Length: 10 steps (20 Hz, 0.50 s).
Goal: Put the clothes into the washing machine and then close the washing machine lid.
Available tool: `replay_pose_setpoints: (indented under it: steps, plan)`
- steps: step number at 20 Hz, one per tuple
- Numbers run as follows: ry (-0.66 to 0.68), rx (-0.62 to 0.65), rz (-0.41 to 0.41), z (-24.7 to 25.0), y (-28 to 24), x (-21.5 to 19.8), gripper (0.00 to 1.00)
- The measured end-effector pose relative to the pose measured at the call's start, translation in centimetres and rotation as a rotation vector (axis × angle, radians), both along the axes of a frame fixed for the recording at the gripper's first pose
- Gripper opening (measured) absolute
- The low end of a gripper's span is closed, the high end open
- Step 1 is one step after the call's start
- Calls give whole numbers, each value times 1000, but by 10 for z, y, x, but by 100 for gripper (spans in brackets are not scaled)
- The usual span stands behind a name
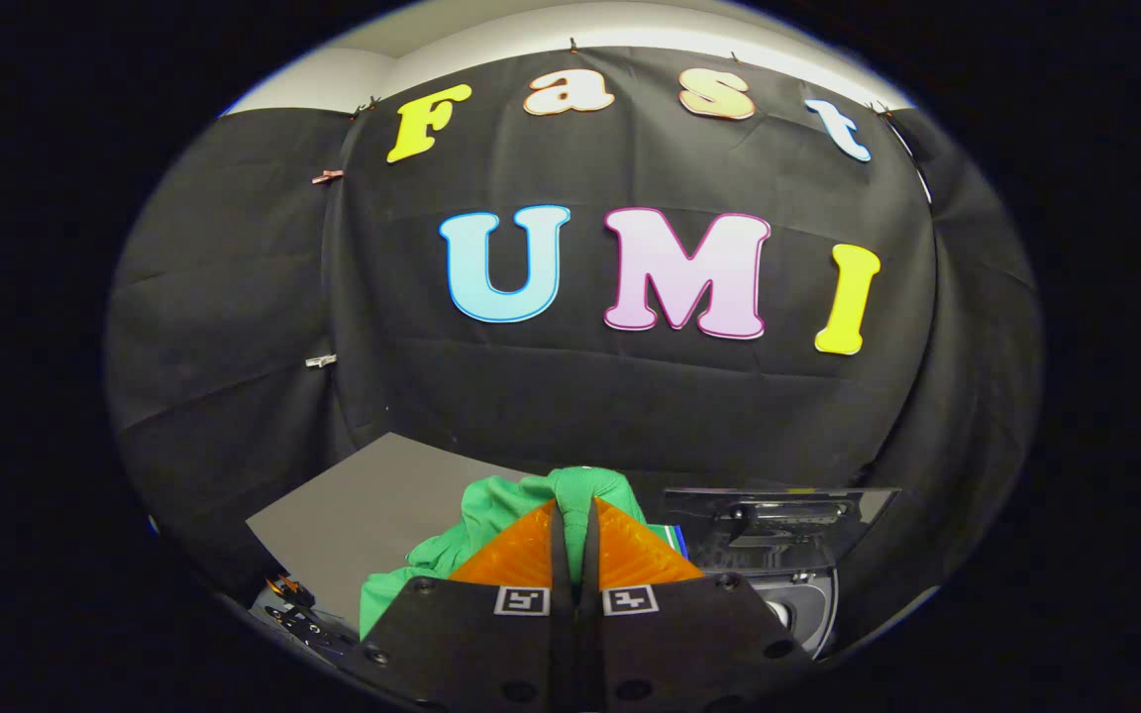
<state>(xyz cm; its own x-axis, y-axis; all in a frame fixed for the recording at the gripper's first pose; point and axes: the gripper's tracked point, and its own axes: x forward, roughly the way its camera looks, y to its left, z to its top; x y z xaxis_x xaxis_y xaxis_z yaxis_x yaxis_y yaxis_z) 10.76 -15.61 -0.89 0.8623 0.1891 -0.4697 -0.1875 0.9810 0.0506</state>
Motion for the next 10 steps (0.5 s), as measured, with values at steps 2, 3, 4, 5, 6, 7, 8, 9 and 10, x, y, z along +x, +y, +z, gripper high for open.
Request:
replay_pose_setpoints:
  steps: [2,3,4,5,6,7,8,9,10]
  plan:
    - [-6,0,-18,5,-23,1,5]
    - [-13,0,-27,9,-36,0,5]
    - [-19,0,-34,12,-47,2,5]
    - [-25,2,-43,15,-58,3,5]
    - [-31,9,-54,19,-69,4,5]
    - [-36,14,-64,22,-79,5,5]
    - [-42,14,-71,23,-91,8,5]
    - [-51,11,-74,24,-101,11,5]
    - [-53,3,-76,22,-110,15,5]
